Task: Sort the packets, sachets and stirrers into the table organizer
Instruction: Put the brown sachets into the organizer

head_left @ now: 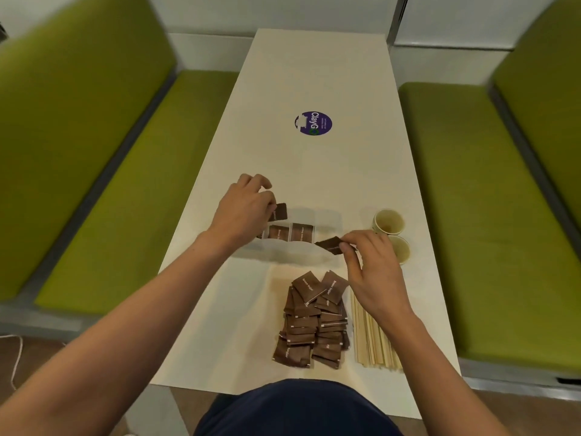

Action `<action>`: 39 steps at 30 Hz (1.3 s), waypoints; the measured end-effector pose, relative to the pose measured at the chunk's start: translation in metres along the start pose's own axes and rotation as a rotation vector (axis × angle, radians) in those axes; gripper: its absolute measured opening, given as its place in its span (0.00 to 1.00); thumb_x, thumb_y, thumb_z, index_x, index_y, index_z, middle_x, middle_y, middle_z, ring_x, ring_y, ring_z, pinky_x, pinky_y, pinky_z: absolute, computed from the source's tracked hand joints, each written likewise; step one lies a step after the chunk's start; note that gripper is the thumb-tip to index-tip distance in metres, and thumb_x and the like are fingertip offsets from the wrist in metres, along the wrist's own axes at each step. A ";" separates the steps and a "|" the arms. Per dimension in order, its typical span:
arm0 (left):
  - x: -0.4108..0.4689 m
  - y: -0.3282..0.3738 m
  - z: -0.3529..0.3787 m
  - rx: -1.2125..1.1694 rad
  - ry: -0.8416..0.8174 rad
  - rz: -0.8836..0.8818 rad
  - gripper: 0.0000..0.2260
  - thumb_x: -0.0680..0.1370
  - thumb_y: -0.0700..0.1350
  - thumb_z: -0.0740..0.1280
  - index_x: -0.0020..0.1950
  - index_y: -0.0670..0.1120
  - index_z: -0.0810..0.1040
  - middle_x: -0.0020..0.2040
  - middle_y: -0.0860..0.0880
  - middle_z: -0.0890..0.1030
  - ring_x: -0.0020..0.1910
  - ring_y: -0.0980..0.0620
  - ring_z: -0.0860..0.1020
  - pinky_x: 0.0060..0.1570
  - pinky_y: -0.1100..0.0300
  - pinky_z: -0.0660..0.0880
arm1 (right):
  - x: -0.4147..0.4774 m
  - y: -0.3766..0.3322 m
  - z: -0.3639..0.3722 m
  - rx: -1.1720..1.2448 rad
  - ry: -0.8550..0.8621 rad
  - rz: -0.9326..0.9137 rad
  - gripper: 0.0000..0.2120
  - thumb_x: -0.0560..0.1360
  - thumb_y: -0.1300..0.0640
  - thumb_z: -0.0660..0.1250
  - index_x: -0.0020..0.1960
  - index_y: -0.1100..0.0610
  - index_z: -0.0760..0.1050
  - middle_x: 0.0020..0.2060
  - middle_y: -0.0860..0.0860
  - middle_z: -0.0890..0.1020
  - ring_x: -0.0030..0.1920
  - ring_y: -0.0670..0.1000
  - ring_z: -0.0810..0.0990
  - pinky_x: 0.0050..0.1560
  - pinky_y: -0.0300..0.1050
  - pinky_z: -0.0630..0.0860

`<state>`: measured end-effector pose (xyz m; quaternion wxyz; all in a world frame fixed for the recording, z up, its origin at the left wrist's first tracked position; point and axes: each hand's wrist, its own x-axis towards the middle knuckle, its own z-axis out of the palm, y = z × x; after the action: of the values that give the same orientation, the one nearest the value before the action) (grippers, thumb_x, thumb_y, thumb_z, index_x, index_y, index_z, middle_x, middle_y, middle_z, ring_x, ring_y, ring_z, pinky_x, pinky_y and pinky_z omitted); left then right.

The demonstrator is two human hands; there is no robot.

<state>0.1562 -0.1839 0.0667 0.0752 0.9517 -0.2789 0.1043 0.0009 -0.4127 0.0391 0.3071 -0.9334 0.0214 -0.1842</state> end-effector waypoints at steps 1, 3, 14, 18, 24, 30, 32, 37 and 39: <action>0.003 -0.001 0.005 0.017 -0.041 0.021 0.11 0.82 0.46 0.65 0.55 0.44 0.85 0.65 0.46 0.76 0.63 0.42 0.71 0.56 0.49 0.71 | 0.003 -0.001 0.000 0.009 0.011 0.010 0.06 0.82 0.58 0.66 0.56 0.56 0.80 0.52 0.47 0.81 0.54 0.50 0.74 0.53 0.39 0.67; 0.009 -0.001 0.015 0.062 -0.129 0.067 0.11 0.82 0.47 0.64 0.55 0.45 0.85 0.68 0.46 0.74 0.66 0.42 0.69 0.58 0.49 0.70 | 0.011 -0.002 0.000 0.007 0.032 0.022 0.06 0.82 0.58 0.66 0.57 0.56 0.80 0.52 0.48 0.80 0.54 0.50 0.74 0.53 0.43 0.70; 0.008 0.004 0.031 0.063 -0.072 0.066 0.11 0.66 0.39 0.77 0.48 0.46 0.87 0.60 0.44 0.78 0.59 0.40 0.74 0.51 0.48 0.73 | 0.077 -0.011 0.024 -0.096 -0.153 0.067 0.11 0.84 0.54 0.62 0.61 0.57 0.80 0.58 0.52 0.76 0.60 0.54 0.69 0.58 0.45 0.69; -0.007 0.003 0.014 -0.074 0.018 -0.035 0.08 0.73 0.43 0.74 0.51 0.46 0.86 0.61 0.46 0.78 0.60 0.41 0.73 0.52 0.46 0.72 | 0.100 -0.011 0.039 -0.136 -0.245 0.068 0.12 0.84 0.54 0.60 0.61 0.56 0.80 0.58 0.52 0.75 0.61 0.55 0.68 0.60 0.49 0.71; -0.043 0.005 0.009 -0.184 0.056 -0.108 0.05 0.77 0.47 0.71 0.50 0.48 0.85 0.56 0.48 0.79 0.56 0.44 0.73 0.51 0.50 0.74 | 0.112 -0.008 0.065 -0.327 -0.511 -0.005 0.13 0.83 0.51 0.63 0.62 0.52 0.82 0.59 0.53 0.74 0.62 0.57 0.68 0.59 0.53 0.74; -0.068 0.020 0.017 -0.208 0.008 -0.144 0.08 0.76 0.44 0.71 0.55 0.48 0.83 0.59 0.48 0.77 0.58 0.45 0.72 0.56 0.49 0.75 | 0.103 -0.001 0.070 -0.303 -0.422 -0.037 0.16 0.81 0.51 0.66 0.68 0.51 0.79 0.54 0.52 0.74 0.60 0.56 0.69 0.55 0.49 0.72; -0.073 0.029 0.020 -0.232 -0.017 -0.119 0.08 0.76 0.45 0.71 0.55 0.48 0.83 0.58 0.49 0.77 0.57 0.46 0.73 0.54 0.50 0.75 | 0.095 0.001 0.061 -0.234 -0.359 -0.020 0.15 0.81 0.52 0.67 0.66 0.51 0.81 0.51 0.50 0.74 0.58 0.55 0.70 0.53 0.48 0.71; -0.088 0.060 0.030 -0.416 -0.227 -0.125 0.14 0.80 0.54 0.65 0.63 0.51 0.79 0.59 0.53 0.74 0.61 0.54 0.72 0.54 0.54 0.76 | 0.052 0.009 0.032 -0.062 -0.337 0.038 0.11 0.81 0.53 0.67 0.61 0.49 0.83 0.48 0.46 0.75 0.55 0.51 0.73 0.51 0.42 0.66; -0.091 0.073 0.035 -0.433 -0.294 -0.117 0.15 0.79 0.57 0.66 0.62 0.53 0.80 0.58 0.54 0.74 0.60 0.55 0.73 0.53 0.53 0.77 | 0.029 0.013 0.025 -0.081 -0.378 0.047 0.13 0.81 0.52 0.66 0.65 0.47 0.80 0.49 0.44 0.77 0.56 0.49 0.73 0.52 0.41 0.66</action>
<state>0.0466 -0.2049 0.0167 0.2414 0.9329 -0.2473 -0.1016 0.0375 -0.4141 0.0225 0.2722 -0.9622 -0.0073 0.0027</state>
